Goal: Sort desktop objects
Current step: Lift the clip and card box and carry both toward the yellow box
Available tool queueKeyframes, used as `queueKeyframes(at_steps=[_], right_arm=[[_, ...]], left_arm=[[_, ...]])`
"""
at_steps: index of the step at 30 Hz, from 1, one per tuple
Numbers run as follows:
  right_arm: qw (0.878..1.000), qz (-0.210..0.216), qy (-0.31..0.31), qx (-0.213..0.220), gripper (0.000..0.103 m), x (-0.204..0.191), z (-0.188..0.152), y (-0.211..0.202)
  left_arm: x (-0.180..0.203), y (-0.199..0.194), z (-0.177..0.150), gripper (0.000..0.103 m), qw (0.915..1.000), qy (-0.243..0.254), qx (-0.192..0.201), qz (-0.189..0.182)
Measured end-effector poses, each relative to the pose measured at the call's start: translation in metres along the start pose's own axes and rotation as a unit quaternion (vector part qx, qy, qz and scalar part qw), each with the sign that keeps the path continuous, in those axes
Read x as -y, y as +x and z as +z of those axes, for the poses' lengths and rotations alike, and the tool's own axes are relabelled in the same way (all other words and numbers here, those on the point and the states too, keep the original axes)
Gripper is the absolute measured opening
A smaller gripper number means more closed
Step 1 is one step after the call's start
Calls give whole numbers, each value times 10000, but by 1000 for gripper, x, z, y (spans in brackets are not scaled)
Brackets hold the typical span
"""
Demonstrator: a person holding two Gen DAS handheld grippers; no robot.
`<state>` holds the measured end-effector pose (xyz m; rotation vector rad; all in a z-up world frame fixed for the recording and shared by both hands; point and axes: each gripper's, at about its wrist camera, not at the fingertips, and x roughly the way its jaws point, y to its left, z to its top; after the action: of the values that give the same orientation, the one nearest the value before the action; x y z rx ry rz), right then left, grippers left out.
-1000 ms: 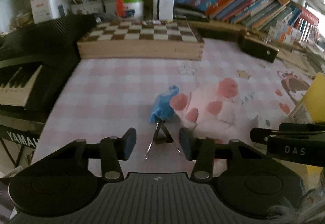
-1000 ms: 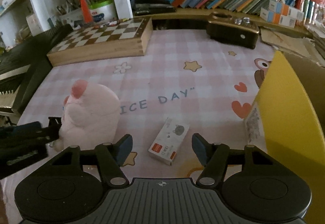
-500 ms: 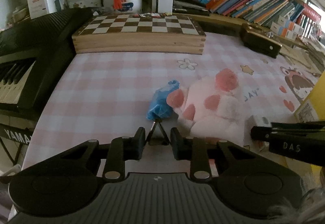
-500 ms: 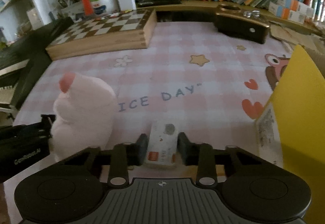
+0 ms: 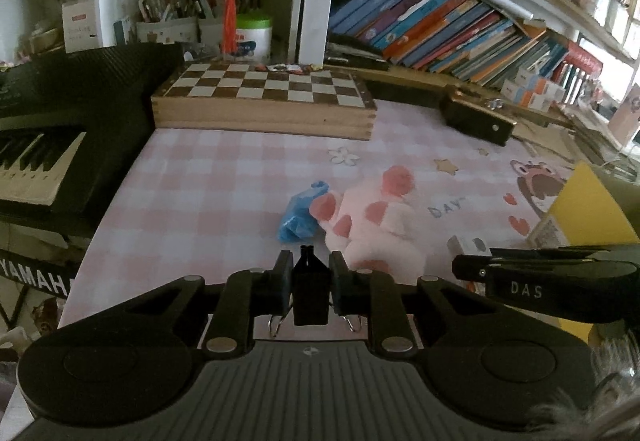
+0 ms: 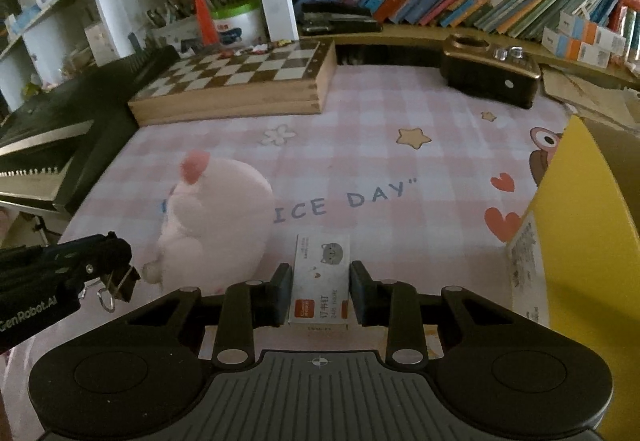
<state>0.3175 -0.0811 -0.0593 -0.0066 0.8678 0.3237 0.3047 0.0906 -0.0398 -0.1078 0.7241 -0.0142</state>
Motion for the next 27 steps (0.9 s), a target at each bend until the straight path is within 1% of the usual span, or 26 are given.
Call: queueKeyframes(at_steps=[16, 22, 27], right_arm=[[9990, -3, 83, 449, 31, -16, -25, -65], [9975, 46, -82, 705, 31, -28, -38, -99], [9972, 124, -155, 718, 31, -37, -55, -123]], left_arm=[[-6, -75, -22, 17, 9984, 0, 451, -348], [-14, -106, -34, 17, 9968, -80, 617, -504], [-18, -131, -47, 17, 9956, -108, 674, -642]])
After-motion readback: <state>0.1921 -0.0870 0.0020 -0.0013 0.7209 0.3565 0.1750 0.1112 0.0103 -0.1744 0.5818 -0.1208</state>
